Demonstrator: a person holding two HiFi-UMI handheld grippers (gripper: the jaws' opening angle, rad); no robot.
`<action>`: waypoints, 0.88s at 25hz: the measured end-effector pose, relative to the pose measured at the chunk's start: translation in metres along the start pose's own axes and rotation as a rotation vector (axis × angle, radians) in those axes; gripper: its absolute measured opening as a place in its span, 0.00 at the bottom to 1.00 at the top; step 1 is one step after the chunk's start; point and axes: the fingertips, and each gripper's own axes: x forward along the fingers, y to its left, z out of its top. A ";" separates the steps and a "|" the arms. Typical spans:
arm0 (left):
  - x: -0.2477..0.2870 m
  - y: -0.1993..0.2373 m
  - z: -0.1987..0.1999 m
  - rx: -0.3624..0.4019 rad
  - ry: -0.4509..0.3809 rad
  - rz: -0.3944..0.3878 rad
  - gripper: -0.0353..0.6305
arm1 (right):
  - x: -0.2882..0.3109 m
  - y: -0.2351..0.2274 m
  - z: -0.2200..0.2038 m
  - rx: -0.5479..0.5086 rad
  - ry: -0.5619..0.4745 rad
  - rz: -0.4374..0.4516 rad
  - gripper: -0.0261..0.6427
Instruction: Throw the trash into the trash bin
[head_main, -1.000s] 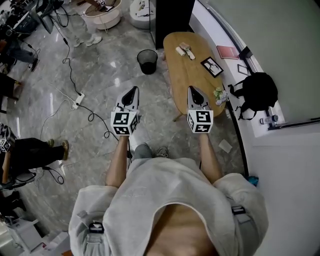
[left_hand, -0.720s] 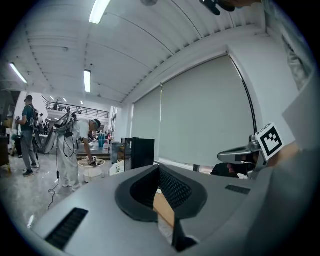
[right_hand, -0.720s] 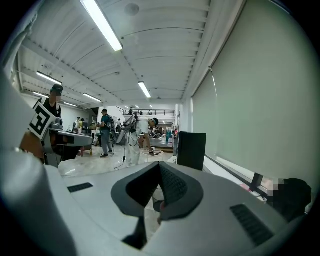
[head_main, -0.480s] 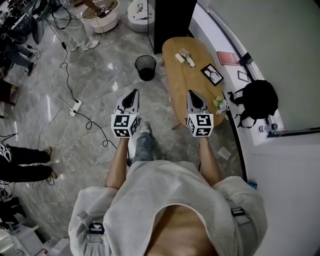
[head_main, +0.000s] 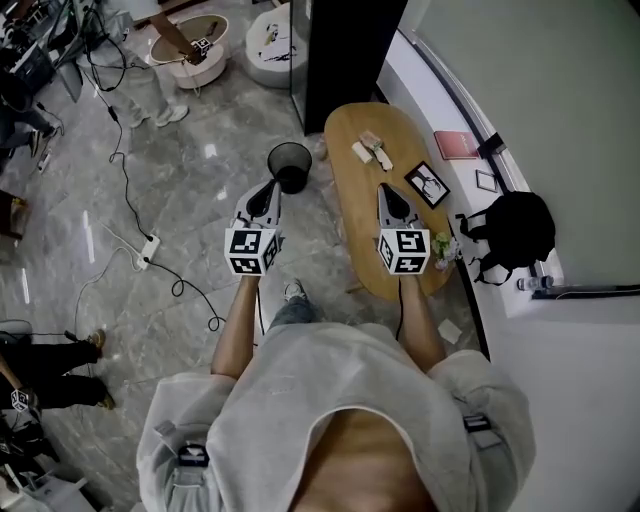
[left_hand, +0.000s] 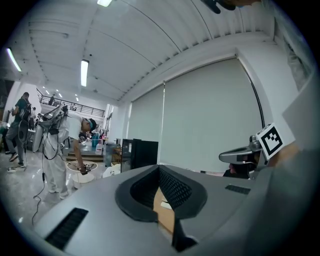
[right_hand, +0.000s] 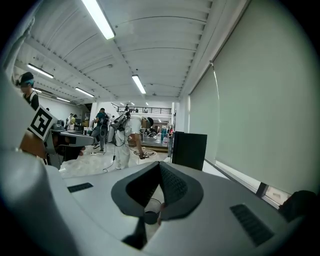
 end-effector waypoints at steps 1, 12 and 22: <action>0.009 0.009 0.002 0.003 0.001 -0.003 0.08 | 0.012 -0.001 0.004 0.001 -0.001 -0.003 0.08; 0.087 0.094 0.018 0.003 0.003 -0.052 0.08 | 0.109 -0.004 0.023 0.011 0.020 -0.057 0.08; 0.115 0.110 0.002 -0.022 0.039 -0.090 0.08 | 0.128 -0.005 0.005 0.028 0.070 -0.085 0.08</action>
